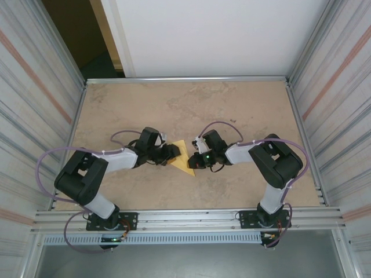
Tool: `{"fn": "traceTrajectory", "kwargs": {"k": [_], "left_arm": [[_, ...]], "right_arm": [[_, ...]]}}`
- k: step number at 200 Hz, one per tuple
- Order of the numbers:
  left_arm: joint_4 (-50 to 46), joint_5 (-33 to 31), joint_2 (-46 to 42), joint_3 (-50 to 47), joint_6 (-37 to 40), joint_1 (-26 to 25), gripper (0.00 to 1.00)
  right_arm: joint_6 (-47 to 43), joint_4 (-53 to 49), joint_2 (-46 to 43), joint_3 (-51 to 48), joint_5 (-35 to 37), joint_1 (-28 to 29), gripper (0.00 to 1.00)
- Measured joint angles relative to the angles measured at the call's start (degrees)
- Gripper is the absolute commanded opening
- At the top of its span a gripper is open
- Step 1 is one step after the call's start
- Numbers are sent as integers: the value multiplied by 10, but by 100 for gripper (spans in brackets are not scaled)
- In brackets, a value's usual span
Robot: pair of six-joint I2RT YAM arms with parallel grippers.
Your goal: Fold a paper plane with a square sheet of paper (pick it up from the middle)
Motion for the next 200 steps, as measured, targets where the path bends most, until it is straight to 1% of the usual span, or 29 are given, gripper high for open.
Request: {"fn": "traceTrajectory", "kwargs": {"k": [42, 107, 158, 200], "left_arm": [[14, 12, 37, 9, 0, -3, 43], [11, 12, 41, 34, 11, -3, 43], [-6, 11, 48, 45, 14, -3, 44], [-40, 1, 68, 68, 22, -3, 45]], "right_arm": [[11, 28, 5, -11, -30, -13, 6], [18, 33, 8, -13, -42, -19, 6], [18, 35, 9, -13, -45, -20, 8], [18, 35, 9, -13, -48, -20, 9]]}}
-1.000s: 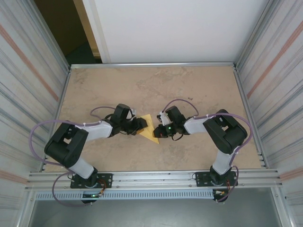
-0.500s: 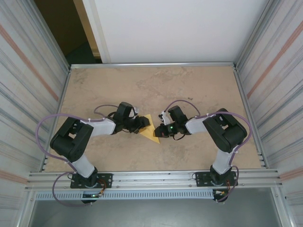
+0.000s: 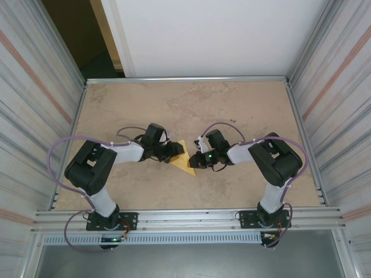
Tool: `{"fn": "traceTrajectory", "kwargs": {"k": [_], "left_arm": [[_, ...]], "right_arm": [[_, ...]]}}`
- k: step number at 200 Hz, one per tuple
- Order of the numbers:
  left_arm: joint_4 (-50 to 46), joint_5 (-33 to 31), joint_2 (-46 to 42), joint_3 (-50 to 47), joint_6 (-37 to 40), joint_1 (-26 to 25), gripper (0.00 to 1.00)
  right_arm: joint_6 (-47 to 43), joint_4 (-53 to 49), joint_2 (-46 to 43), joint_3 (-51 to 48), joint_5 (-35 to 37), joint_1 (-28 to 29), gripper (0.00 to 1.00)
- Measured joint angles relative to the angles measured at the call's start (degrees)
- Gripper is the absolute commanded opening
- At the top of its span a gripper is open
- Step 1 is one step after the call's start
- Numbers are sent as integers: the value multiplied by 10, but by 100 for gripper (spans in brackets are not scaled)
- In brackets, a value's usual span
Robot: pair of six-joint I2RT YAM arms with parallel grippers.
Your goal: Fold a paper plane with a square sheet of paper (pick it up from the middle)
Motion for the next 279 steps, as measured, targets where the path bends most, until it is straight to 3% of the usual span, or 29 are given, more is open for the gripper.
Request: {"fn": "traceTrajectory", "kwargs": {"k": [137, 279], "left_arm": [[-106, -21, 34, 62, 16, -5, 46], [-113, -23, 37, 67, 17, -6, 46]], "right_arm": [[4, -27, -30, -6, -3, 0, 26], [4, -70, -54, -27, -4, 1, 14]]}}
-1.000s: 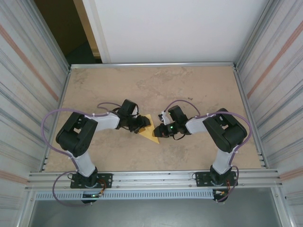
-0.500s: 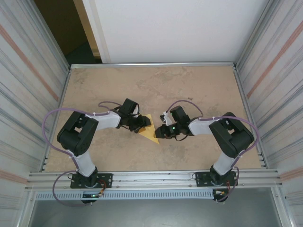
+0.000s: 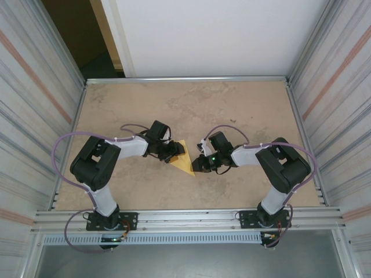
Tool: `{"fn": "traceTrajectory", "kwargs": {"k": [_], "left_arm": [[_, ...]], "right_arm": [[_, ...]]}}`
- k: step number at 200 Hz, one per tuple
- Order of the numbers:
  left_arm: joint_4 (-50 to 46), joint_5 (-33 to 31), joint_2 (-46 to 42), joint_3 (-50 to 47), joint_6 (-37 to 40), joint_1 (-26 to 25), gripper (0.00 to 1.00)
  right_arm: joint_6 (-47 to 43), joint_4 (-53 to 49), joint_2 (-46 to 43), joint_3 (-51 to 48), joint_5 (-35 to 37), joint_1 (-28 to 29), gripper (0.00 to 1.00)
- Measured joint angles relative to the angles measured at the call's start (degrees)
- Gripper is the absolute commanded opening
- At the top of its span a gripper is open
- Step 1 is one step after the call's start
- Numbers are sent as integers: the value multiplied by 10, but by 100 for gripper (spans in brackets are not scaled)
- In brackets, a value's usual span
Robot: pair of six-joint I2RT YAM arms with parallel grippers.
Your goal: Fold a paper plane with a square sheet of paper (pick it up from the middle)
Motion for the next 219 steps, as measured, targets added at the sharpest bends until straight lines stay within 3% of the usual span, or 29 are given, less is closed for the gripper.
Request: {"fn": "traceTrajectory", "kwargs": {"k": [84, 159, 219], "left_arm": [[-3, 0, 1, 1, 0, 0, 45], [-24, -1, 9, 15, 0, 0, 44], [-46, -1, 16, 30, 2, 0, 44]], "right_arm": [[0, 6, 20, 0, -10, 0, 8], [-7, -8, 15, 7, -9, 2, 16], [-17, -45, -24, 6, 5, 6, 14]]}}
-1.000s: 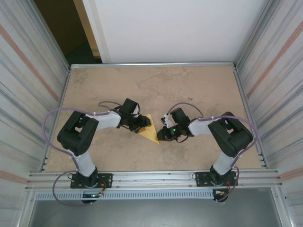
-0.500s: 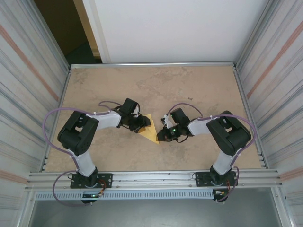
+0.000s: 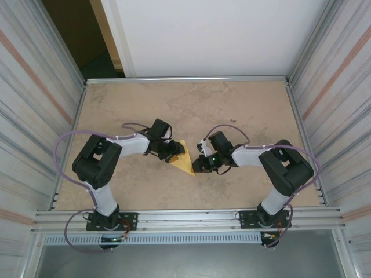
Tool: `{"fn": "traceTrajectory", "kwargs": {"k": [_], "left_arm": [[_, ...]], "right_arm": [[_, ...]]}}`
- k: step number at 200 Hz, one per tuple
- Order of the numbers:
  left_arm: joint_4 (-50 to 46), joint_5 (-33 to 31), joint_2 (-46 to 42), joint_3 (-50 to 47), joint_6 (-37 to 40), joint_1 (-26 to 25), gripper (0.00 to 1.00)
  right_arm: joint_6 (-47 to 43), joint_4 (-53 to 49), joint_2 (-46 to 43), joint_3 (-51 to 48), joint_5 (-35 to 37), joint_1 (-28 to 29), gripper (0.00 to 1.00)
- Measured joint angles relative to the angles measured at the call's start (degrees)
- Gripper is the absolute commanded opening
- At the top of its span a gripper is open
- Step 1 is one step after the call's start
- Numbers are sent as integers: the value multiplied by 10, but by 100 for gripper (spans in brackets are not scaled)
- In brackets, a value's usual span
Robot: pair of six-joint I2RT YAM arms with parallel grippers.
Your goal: Fold a paper plane with a square sheet of paper (pick it up from the middle)
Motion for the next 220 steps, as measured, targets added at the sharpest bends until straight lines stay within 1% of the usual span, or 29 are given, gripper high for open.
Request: {"fn": "traceTrajectory", "kwargs": {"k": [22, 57, 101, 117, 158, 193, 220], "left_arm": [[-4, 0, 2, 2, 0, 0, 44], [-10, 0, 3, 5, 0, 0, 44], [-12, 0, 3, 6, 0, 0, 44], [-13, 0, 4, 7, 0, 0, 44], [-21, -1, 6, 12, 2, 0, 43], [-26, -2, 8, 14, 2, 0, 42], [-27, -3, 8, 15, 2, 0, 42]], "right_arm": [[-2, -5, 3, 0, 2, 3, 13], [-4, -7, 19, 0, 4, 5, 7], [-4, -4, 32, 1, 4, 6, 7], [-4, -5, 33, 2, 2, 6, 10], [-9, -12, 16, 4, 3, 6, 27], [-14, -26, -26, 4, 23, -5, 28], [-15, -28, -31, 10, 40, -7, 28]]}}
